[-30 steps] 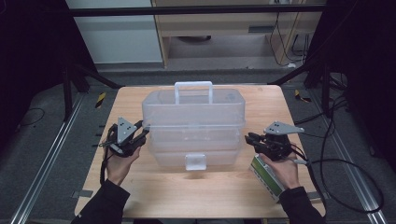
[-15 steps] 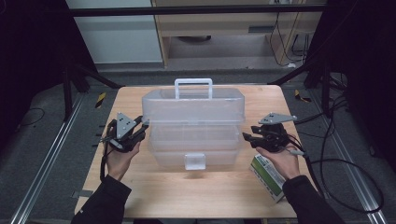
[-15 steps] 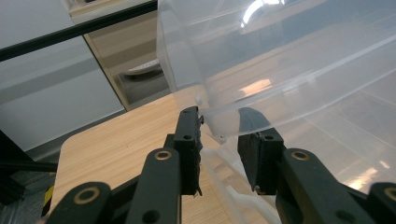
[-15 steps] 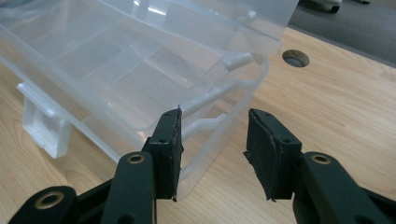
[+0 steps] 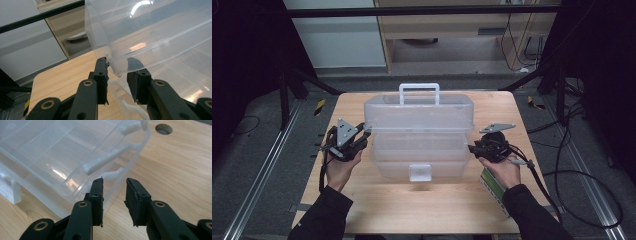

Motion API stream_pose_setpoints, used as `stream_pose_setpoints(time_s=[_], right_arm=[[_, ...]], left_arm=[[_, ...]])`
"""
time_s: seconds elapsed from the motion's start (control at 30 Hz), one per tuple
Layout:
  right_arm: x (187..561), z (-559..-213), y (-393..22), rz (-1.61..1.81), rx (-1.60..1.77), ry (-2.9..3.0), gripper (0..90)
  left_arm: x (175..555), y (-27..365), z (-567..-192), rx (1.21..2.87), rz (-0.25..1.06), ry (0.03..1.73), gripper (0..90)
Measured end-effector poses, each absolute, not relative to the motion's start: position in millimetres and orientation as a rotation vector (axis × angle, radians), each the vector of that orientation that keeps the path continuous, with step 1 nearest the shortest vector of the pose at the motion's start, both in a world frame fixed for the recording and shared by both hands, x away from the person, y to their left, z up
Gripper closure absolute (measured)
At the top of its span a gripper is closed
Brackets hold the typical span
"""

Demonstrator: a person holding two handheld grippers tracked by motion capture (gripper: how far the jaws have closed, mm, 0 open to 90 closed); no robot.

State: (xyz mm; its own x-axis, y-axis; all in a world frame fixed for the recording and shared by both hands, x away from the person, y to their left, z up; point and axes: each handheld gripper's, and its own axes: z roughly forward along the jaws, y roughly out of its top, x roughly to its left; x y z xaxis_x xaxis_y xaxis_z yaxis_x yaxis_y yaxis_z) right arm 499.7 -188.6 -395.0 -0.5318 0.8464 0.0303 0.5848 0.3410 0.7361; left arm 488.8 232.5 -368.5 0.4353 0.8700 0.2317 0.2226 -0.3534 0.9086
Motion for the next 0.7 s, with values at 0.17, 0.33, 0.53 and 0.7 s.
stream_pose_setpoints(time_s=[0.17, 0.33, 0.53, 0.7], right_arm=[[499, -402, -186, 1.013, 1.273, 2.265, 69.7], [500, -404, -184, 1.024, 1.279, 2.262, 73.9], [499, -405, -182, 1.039, 1.305, 2.259, 78.3], [499, -405, -182, 1.043, 1.321, 2.254, 78.6]], left_arm=[[490, 232, -367, 1.829, 0.947, 0.935, 69.6], [492, 232, -365, 1.825, 0.951, 0.94, 70.2], [497, 232, -363, 1.824, 0.955, 0.949, 70.8], [500, 232, -361, 1.821, 0.958, 0.954, 71.1]])
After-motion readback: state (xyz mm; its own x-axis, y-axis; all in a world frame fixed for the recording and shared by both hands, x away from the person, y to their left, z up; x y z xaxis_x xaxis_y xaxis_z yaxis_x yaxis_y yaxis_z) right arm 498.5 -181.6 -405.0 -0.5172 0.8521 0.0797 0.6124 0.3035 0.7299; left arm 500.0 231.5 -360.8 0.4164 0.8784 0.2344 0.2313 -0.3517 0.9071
